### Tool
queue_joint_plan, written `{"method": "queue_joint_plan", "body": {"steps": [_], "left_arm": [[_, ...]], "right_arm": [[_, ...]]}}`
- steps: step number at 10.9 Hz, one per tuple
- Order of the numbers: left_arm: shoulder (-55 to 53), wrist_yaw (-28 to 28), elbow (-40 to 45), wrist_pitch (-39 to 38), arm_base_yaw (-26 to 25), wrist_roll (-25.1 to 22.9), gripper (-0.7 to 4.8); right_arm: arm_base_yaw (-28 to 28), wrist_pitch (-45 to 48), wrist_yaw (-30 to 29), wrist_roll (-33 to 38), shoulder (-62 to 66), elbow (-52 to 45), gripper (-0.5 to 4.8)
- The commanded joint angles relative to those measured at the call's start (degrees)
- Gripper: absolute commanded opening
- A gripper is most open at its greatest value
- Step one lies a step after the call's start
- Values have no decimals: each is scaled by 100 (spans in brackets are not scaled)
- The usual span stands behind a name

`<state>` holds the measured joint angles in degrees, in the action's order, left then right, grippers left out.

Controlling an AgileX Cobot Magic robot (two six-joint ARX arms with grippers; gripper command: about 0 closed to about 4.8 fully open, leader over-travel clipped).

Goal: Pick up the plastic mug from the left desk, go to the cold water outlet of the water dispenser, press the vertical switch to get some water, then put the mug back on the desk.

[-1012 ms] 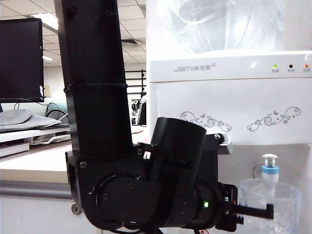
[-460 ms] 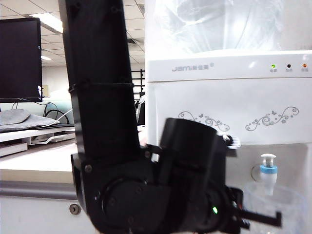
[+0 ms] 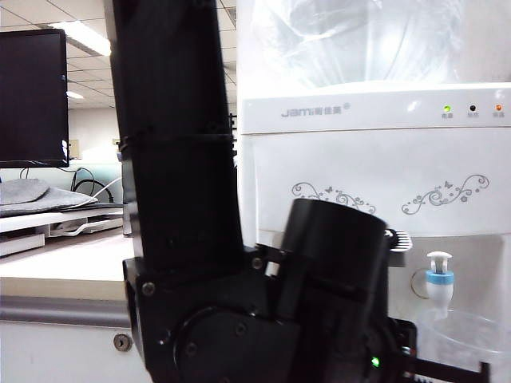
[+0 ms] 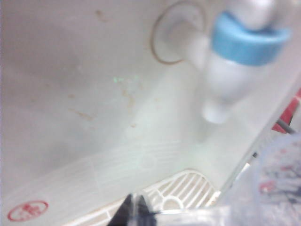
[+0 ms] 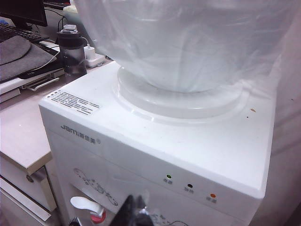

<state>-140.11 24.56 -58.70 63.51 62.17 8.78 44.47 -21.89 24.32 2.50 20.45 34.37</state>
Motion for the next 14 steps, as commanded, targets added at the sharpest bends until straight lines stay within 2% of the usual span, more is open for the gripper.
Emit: {"method": "queue_joint_plan", "body": {"steps": [1,3,11,14], "left_arm": [[42,291,-20,-24,63,120,-6],[42,494,-22,-181,63,181,-6],[42,520,-22,-605,-11,636,-6],[39,520,-92,-612,-11,673,-6]], "right_arm": [[0,133,0,0,-4,17,-1],[2,133,-22,0,-4,17,-1],[7,127,-46,2,-4,17,-1],[7,111,-46,2,-4,17,-1]]}}
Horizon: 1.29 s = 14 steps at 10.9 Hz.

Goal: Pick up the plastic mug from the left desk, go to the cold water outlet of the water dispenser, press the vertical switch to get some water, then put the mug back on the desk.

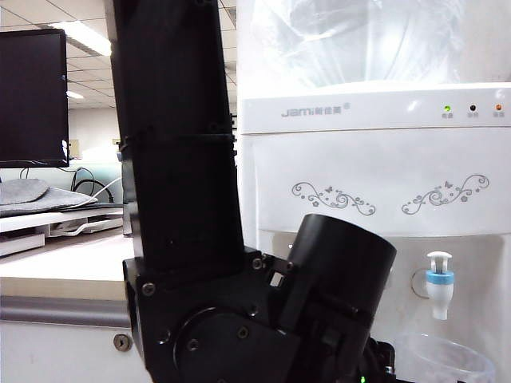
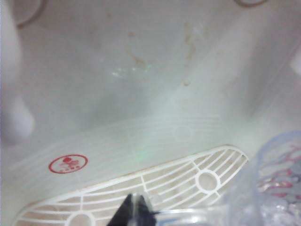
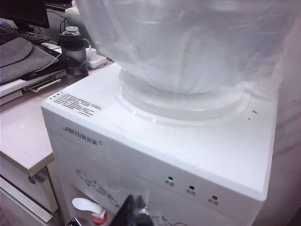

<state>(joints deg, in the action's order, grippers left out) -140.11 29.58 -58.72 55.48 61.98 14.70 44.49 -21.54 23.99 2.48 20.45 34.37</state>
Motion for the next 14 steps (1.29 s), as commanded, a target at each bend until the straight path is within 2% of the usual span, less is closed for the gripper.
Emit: {"method": "queue_joint_plan", "body": {"steps": [1,2,6,14], "left_arm": [[39,-4,-164,107,9,109,-6],[39,26,-350,-219,11,251,-6],[31,22,-437,-479,11,251,-6],[-214,22,-439,-105,9,374,-7]], "right_arm": [[4,76,-13,4,-4,17,-1],[4,76,-13,4,-4,17,-1],[7,76,-15,4,-4,17,-1],[9,70,-101,4,-4,17,-1]]}}
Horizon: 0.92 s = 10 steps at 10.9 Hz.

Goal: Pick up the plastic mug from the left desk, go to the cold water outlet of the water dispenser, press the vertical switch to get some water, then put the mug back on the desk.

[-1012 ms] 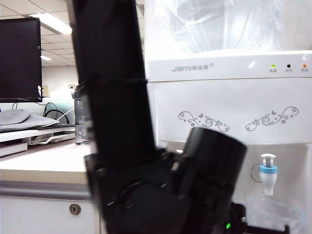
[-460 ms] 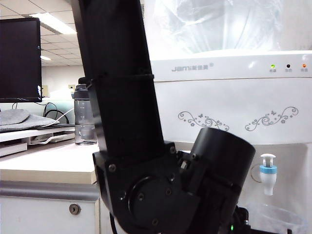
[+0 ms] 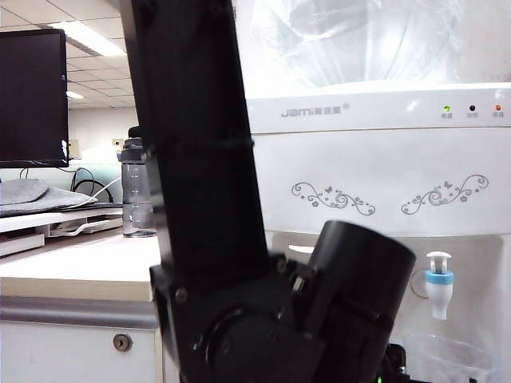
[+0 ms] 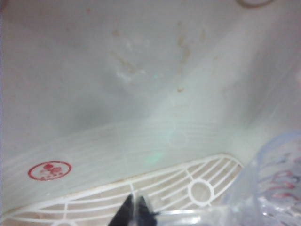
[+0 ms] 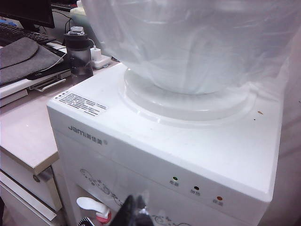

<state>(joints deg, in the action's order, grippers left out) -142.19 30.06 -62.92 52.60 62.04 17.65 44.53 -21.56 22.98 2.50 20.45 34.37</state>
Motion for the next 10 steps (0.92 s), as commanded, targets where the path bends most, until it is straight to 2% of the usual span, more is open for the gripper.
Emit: {"method": "queue_joint_plan", "body": {"steps": [1,6,9,10], "left_arm": [[-37,-7,-20,199,4,81,-7],[-39,127,-164,173,0,85,-6],[-42,175,-376,-116,0,114,-6],[-98,332,-474,-188,-2,275,-7]], "right_arm": [[7,72,-2,2,-4,17,-1],[7,70,-24,2,-4,17,-1],[7,59,-85,4,-4,17,-1],[7,57,-87,4,-4,17,-1]]}}
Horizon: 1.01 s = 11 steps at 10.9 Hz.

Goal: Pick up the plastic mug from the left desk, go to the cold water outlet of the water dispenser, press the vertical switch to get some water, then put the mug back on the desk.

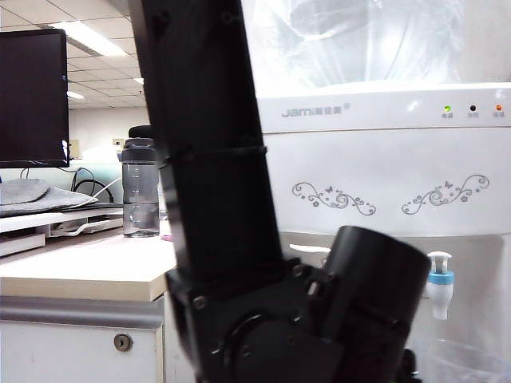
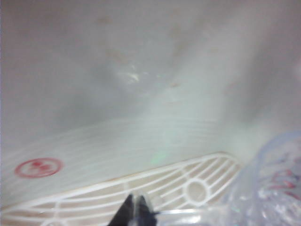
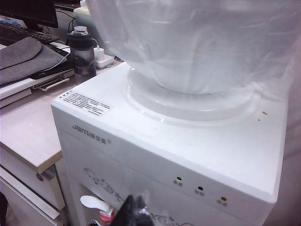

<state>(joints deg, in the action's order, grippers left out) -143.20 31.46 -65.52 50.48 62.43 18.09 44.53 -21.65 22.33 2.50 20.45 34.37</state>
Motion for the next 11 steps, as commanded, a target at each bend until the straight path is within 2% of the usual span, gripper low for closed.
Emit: {"method": "queue_joint_plan", "body": {"steps": [1,5,9,11], "left_arm": [[-33,232,-273,28,-52,232,-7],[-116,337,-439,59,-83,232,-6],[-116,977,-442,107,-109,337,-6],[-116,1078,-442,267,-107,310,-6]], "right_arm": [[7,66,-22,2,-4,17,-1],[7,42,-24,2,-4,17,-1],[7,42,-22,2,-4,17,-1],[4,42,-22,2,-4,17,-1]]}}
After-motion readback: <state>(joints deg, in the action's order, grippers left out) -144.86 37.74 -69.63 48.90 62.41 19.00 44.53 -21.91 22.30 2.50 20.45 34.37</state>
